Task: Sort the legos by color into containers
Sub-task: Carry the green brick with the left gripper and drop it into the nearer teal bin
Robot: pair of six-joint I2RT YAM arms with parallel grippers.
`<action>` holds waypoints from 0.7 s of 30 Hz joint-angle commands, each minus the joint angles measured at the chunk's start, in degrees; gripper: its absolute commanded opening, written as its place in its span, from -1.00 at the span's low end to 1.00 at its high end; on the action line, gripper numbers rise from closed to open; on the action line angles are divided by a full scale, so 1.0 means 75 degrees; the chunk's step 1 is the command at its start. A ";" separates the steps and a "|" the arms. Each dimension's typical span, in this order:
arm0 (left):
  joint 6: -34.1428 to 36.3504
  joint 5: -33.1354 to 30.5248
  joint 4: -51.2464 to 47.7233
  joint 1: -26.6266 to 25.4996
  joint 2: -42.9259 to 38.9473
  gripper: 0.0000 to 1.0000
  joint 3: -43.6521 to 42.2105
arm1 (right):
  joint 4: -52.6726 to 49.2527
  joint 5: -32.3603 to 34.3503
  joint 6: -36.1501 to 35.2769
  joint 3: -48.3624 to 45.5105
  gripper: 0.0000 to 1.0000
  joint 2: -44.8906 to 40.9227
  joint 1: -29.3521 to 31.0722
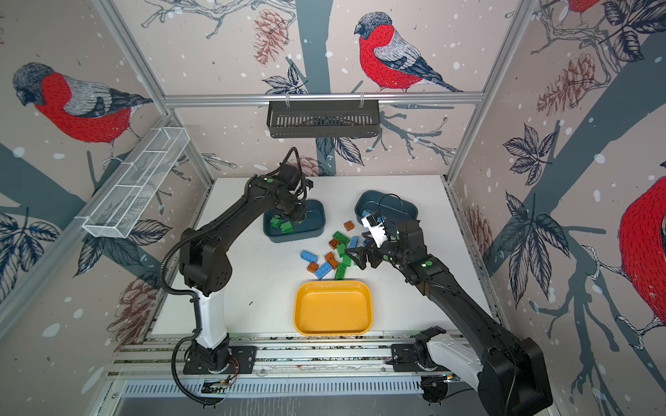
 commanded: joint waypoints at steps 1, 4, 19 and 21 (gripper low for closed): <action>-0.0675 -0.0540 0.0493 0.0316 0.0243 -0.45 0.0076 | 0.0563 0.0061 0.0219 0.0138 0.99 0.0176 0.0276; -0.1055 -0.0903 0.0686 0.0570 0.0663 -0.46 0.0290 | 0.0567 0.0135 0.0235 0.0268 0.99 0.0389 0.0483; -0.1740 -0.1405 0.1238 0.0855 0.1489 -0.36 0.0020 | 0.0496 0.0464 0.0156 0.0419 0.99 0.0666 0.0734; -0.1735 -0.1393 0.1245 0.0853 0.1479 -0.23 -0.0034 | 0.0485 0.0464 0.0141 0.0413 0.99 0.0671 0.0736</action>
